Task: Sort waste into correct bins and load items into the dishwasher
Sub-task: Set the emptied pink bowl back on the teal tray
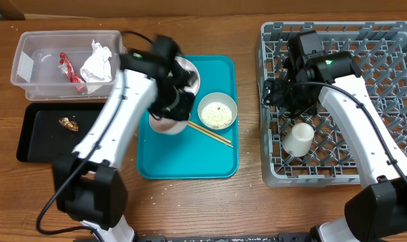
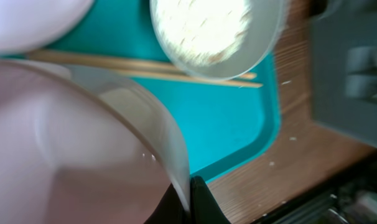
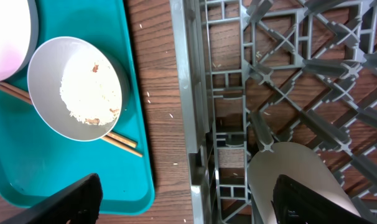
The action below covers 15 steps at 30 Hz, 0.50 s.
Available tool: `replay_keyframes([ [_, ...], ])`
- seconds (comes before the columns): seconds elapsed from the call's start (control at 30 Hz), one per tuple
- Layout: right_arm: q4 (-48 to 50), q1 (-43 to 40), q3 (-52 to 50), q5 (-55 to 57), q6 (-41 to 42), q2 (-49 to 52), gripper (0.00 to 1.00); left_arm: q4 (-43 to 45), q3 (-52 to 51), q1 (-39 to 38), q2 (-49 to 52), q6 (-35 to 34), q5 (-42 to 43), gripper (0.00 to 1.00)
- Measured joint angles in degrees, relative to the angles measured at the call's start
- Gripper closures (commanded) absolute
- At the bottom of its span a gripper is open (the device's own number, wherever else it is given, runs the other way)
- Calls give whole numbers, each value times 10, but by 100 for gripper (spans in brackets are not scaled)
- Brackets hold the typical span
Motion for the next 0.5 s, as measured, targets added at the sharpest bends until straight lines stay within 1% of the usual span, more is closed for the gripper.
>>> replay_keyframes([
  [0.13, 0, 0, 0, 0, -5, 0, 10, 12, -58, -27, 6, -41, -49, 96],
  [0.3, 0, 0, 0, 0, -10, 0, 10, 56, -139, -47, 6, -66, -72, 95],
  [0.37, 0, 0, 0, 0, -12, 0, 10, 67, -163, -53, 8, -70, -76, 86],
  [0.43, 0, 0, 0, 0, -13, 0, 10, 69, -173, -55, 8, -78, -78, 64],
  [0.5, 0, 0, 0, 0, -13, 0, 10, 72, -173, -56, 8, -82, -79, 56],
])
